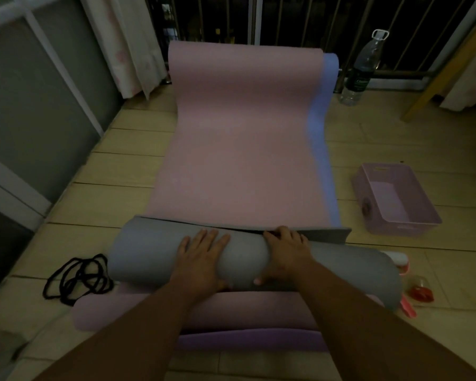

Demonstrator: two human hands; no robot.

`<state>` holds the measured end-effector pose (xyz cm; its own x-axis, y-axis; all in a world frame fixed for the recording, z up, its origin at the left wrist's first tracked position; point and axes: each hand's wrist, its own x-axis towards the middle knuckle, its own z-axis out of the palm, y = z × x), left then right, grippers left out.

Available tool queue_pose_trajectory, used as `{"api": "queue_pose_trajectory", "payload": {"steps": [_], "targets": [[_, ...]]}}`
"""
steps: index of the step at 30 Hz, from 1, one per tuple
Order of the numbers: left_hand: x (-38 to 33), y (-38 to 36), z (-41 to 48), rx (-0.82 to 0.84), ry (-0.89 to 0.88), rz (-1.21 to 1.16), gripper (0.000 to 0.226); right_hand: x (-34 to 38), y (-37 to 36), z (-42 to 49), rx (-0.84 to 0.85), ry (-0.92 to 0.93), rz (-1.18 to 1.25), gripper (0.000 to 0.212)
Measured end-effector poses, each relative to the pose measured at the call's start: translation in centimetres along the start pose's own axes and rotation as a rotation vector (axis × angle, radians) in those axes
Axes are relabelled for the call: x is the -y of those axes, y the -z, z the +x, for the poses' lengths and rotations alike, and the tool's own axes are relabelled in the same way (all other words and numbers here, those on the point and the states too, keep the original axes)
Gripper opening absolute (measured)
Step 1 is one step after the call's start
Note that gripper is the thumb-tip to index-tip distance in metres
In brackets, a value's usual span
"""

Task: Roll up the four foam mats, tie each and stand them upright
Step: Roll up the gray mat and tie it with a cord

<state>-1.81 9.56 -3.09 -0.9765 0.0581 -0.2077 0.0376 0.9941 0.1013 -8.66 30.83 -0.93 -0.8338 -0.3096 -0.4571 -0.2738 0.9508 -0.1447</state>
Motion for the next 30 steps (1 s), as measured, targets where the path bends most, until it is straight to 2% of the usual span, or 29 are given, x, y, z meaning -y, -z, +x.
{"api": "queue_pose_trajectory", "payload": {"steps": [6, 12, 15, 17, 20, 25, 28, 30], "targets": [[0.8, 0.2, -0.2, -0.098, 0.159, -0.097, 0.091, 0.4, -0.2, 0.3, 0.034, 0.052, 0.102, 0.129], [2.1, 0.4, -0.5, -0.120, 0.270, -0.121, 0.082, 3.8, 0.3, 1.5, 0.026, 0.057, 0.042, 0.123], [3.8, 0.7, -0.7, -0.149, 0.366, -0.136, 0.056, 5.6, 0.6, 2.3, 0.069, 0.068, 0.041, 0.122], [5.3, 0.9, -1.0, -0.170, 0.439, -0.152, 0.048, 7.0, 0.6, 2.8, 0.081, 0.089, 0.033, 0.119], [7.7, 0.8, -1.7, -0.199, 0.586, -0.221, 0.058, 8.9, 0.3, 3.5, 0.089, 0.119, 0.045, 0.114], [10.8, 0.9, -3.1, -0.385, 0.878, -0.537, 0.100, 12.0, -0.1, 4.4, 0.097, 0.197, 0.052, 0.122], [12.4, 0.5, -3.2, -0.305, 1.062, -0.858, 0.096, 14.1, -0.1, 4.5, 0.118, 0.244, 0.046, 0.126], [13.1, 0.5, -3.0, -0.248, 1.091, -1.011, 0.085, 15.7, -0.5, 4.5, 0.103, 0.266, 0.033, 0.125]]}}
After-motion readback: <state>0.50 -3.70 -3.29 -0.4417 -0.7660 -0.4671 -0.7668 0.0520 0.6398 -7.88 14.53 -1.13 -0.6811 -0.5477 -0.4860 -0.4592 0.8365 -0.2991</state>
